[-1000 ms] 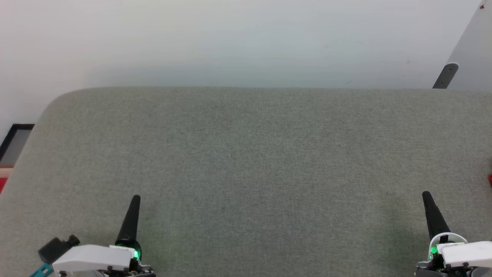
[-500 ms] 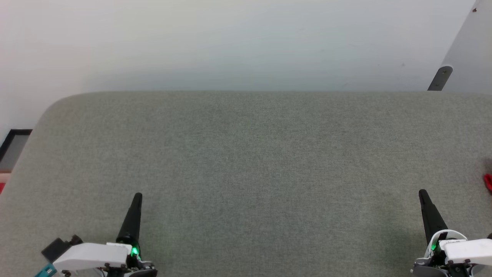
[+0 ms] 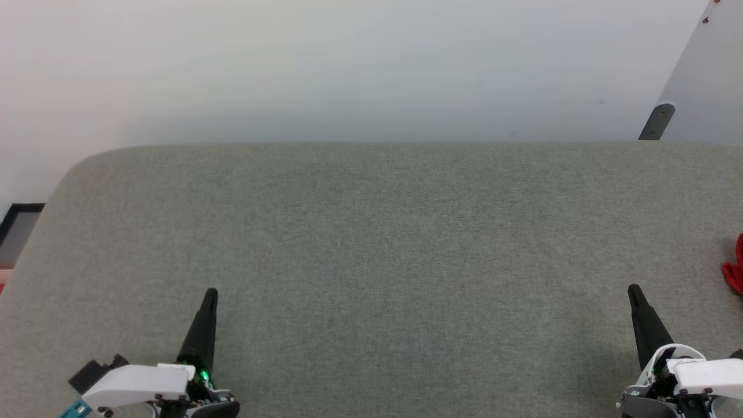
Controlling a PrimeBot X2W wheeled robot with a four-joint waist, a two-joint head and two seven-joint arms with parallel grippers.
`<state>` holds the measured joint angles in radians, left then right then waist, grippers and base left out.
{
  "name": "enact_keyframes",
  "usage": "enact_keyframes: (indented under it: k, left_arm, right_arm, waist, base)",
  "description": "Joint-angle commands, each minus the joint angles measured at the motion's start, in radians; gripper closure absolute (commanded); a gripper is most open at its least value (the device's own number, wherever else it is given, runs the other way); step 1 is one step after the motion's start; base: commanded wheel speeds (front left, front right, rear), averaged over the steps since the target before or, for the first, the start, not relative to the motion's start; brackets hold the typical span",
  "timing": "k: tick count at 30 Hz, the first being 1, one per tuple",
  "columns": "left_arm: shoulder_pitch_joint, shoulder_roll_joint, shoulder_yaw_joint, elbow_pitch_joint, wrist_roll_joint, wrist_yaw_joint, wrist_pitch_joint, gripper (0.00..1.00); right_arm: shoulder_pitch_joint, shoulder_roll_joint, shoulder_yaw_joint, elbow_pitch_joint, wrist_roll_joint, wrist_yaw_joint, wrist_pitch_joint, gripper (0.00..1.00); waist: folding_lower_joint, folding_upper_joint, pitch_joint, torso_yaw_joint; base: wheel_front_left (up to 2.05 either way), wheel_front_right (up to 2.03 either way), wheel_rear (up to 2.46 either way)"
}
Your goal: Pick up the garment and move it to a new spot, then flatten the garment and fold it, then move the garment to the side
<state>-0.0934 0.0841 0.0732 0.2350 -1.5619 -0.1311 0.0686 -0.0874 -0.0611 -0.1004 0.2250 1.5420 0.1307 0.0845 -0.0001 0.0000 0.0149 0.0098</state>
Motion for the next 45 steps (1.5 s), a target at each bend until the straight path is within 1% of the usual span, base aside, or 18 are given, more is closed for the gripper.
enact_keyframes:
  k: [1, 12, 45]
  left_arm:
    - [-0.010, -0.003, 0.005, 0.001, -0.017, 0.001, 0.005, 1.00]
    - [-0.017, -0.016, 0.016, 0.012, -0.077, 0.001, 0.028, 1.00]
    - [-0.018, -0.023, 0.025, 0.011, -0.064, 0.001, 0.033, 1.00]
  right_arm:
    - [-0.014, -0.003, 0.001, 0.004, 0.017, 0.000, 0.005, 1.00]
    - [-0.028, -0.002, 0.004, 0.022, 0.087, 0.000, 0.019, 1.00]
    - [-0.023, 0.003, -0.004, 0.022, 0.078, 0.000, 0.023, 1.00]
  waist:
    - [0.0001, 0.0000, -0.001, -0.001]
    - [0.0001, 0.0000, -0.011, -0.010]
    - [0.0001, 0.0000, -0.012, -0.010]
  base:
    - [0.00, 0.00, 0.00]
    - [0.00, 0.00, 0.00]
    - [0.00, 0.00, 0.00]
